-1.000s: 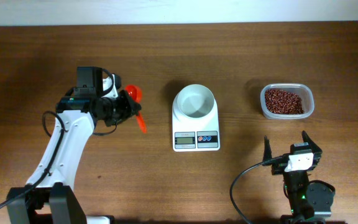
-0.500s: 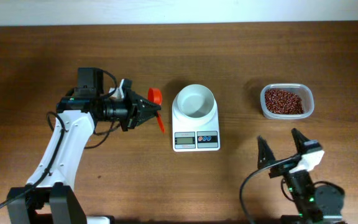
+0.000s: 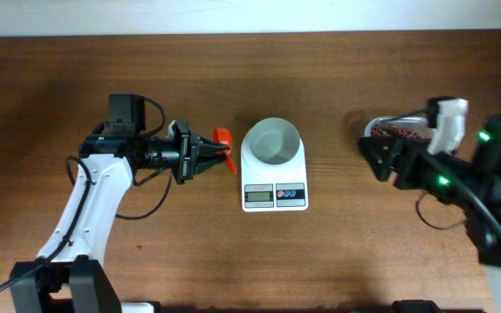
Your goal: Scoop item into bowl and weigh 50g on scale
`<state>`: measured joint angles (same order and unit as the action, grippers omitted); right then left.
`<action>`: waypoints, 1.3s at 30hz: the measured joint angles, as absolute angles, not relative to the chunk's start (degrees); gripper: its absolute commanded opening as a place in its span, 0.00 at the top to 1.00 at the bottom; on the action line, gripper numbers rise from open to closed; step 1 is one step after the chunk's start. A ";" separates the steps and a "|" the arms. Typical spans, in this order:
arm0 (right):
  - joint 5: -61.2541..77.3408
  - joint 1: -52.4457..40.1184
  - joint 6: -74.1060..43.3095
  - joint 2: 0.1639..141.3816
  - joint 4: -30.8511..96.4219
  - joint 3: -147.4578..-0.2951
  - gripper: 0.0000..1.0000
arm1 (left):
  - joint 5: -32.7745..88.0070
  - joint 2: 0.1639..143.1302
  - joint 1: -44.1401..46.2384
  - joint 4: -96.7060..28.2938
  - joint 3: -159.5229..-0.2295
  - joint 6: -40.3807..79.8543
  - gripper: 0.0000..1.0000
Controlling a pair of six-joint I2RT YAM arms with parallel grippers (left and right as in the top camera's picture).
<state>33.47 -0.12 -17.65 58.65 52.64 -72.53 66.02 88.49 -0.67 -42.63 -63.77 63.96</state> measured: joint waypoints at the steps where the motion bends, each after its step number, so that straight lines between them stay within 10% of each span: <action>1: 33.80 -2.02 -17.87 60.93 52.69 -72.53 0.31 | 64.58 88.49 -0.19 -42.59 -63.77 65.54 1.00; 15: 24.64 -32.49 -29.26 79.88 37.21 -72.55 0.32 | 54.96 88.49 10.39 -33.41 -63.77 86.02 1.00; 23: 15.14 -37.56 -35.38 84.93 33.74 -72.55 0.75 | 54.57 88.49 10.39 -33.12 -63.77 87.48 1.00; 35: 11.84 -37.60 -39.64 84.93 33.76 -72.55 0.76 | 55.05 88.49 10.39 -31.24 -63.77 88.27 1.00; 39: 12.03 -37.60 -40.01 84.93 33.54 -72.55 0.96 | 55.24 88.49 10.39 -30.74 -63.77 88.58 1.00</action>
